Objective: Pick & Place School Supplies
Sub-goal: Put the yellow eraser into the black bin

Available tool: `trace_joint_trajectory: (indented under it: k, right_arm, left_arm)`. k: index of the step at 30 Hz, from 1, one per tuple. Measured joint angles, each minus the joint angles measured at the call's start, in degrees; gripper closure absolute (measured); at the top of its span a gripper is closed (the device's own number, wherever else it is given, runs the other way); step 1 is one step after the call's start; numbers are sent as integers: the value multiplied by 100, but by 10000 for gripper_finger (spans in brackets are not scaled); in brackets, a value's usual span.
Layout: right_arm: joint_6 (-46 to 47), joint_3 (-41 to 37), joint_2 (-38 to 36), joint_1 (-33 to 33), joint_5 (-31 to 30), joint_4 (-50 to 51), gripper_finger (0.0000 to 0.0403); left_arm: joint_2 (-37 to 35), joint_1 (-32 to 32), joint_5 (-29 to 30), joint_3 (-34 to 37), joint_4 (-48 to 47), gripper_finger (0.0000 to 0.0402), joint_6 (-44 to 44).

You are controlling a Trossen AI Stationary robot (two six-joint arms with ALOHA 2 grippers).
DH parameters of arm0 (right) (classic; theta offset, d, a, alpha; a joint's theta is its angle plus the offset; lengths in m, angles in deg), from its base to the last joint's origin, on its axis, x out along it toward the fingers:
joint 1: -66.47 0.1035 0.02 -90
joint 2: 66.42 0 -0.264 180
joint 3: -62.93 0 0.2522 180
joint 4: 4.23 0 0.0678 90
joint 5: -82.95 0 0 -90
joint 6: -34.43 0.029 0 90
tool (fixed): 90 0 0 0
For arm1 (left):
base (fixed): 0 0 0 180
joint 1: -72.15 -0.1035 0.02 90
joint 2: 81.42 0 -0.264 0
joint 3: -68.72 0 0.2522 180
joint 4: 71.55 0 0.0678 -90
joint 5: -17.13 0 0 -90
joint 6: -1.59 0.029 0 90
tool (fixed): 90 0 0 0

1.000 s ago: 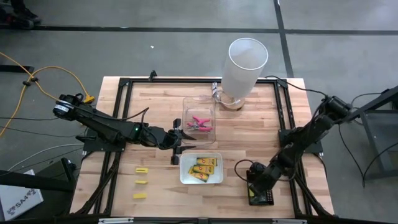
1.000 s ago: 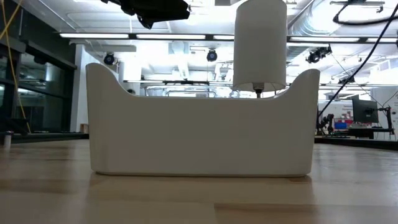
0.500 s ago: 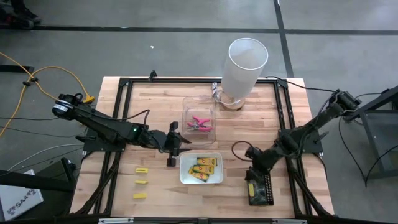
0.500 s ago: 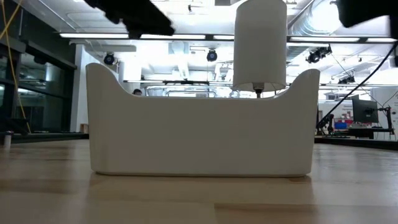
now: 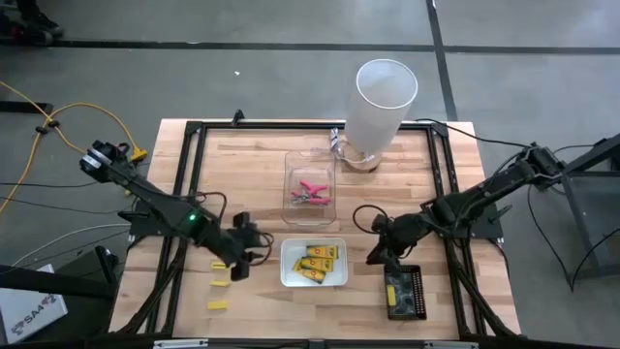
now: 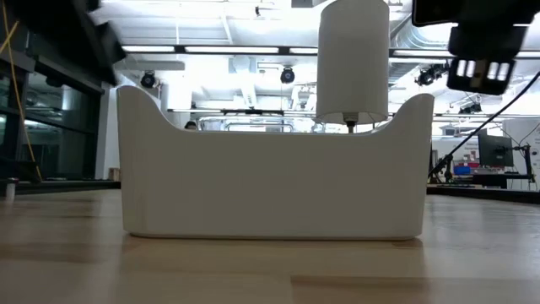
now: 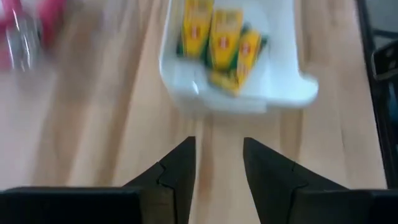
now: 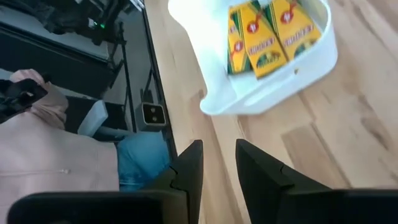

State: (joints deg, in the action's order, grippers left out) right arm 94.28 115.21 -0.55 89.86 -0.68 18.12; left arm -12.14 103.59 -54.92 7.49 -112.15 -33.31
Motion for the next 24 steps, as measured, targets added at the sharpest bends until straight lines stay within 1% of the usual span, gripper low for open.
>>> trace_joint_trajectory:
  k: [3,9,14,19,22,24]
  right_arm:
    - [-169,-1,0,-92,0,-117,316]
    - [-316,-2,0,-146,-17,-243,316]
    - [-316,-2,0,-137,-24,-372,316]
    - [-319,-2,0,-137,-24,-376,316]
    - [-332,-2,1,-137,-3,-377,316]
    - [-369,-2,2,-137,-1,-386,316]
  left_arm:
    - [0,359,0,0,-419,272,-840]
    - [0,1070,0,0,-755,272,-2078]
    - [119,1575,-1,0,-1254,272,-3137]
    - [330,1850,-47,0,-1782,272,-3680]
    - [387,1943,-104,0,-1825,272,-3909]
    - [396,1953,-253,0,-1796,272,-3970]
